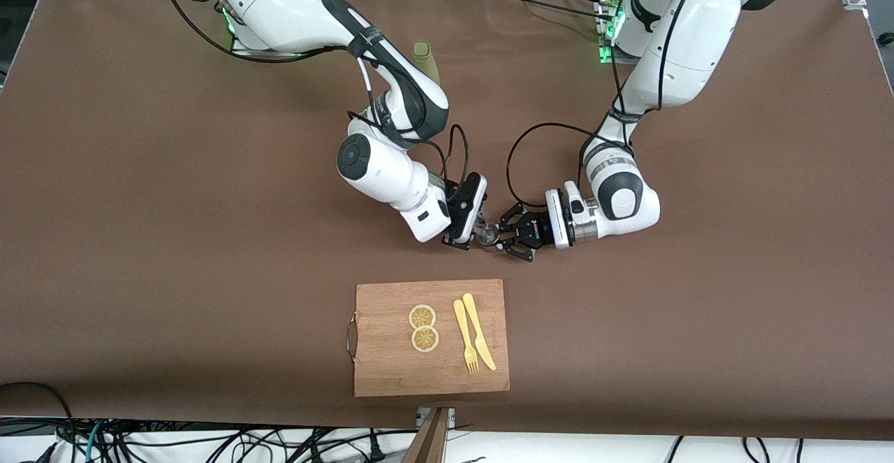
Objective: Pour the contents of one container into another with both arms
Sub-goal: 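Tilt the beaker with the right gripper, pouring liquid into the jigger, then tilt the beaker upright and draw both grippers apart, then lower the beaker with the right gripper while the left gripper lowers the jigger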
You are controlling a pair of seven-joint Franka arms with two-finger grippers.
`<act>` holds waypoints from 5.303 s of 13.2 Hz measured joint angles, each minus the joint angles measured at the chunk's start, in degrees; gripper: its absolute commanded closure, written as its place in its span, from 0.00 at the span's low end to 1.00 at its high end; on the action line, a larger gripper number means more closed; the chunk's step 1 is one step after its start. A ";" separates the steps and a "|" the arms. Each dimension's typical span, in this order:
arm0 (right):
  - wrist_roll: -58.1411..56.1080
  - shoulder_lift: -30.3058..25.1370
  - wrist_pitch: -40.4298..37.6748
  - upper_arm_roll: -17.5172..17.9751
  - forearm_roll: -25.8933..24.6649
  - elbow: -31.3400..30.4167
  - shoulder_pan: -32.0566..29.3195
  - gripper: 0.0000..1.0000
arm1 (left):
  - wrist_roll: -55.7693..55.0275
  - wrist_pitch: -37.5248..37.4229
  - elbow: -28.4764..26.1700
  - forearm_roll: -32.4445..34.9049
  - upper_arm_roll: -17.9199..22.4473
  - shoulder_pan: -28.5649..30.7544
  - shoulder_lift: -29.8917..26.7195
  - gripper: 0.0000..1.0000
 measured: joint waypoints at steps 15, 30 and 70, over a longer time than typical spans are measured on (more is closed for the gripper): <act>0.50 0.00 0.17 -0.78 -0.13 0.82 0.75 1.00 | 0.00 0.03 0.00 0.00 0.00 0.00 -0.05 1.00; -26.09 -5.04 -25.52 -1.78 23.53 2.18 -13.71 1.00 | 0.13 -1.22 -0.02 0.37 0.32 1.56 -0.27 1.00; -85.54 10.51 -59.11 -13.06 19.92 -3.26 -53.21 0.00 | 14.18 -42.45 7.27 37.84 19.57 34.34 10.86 0.00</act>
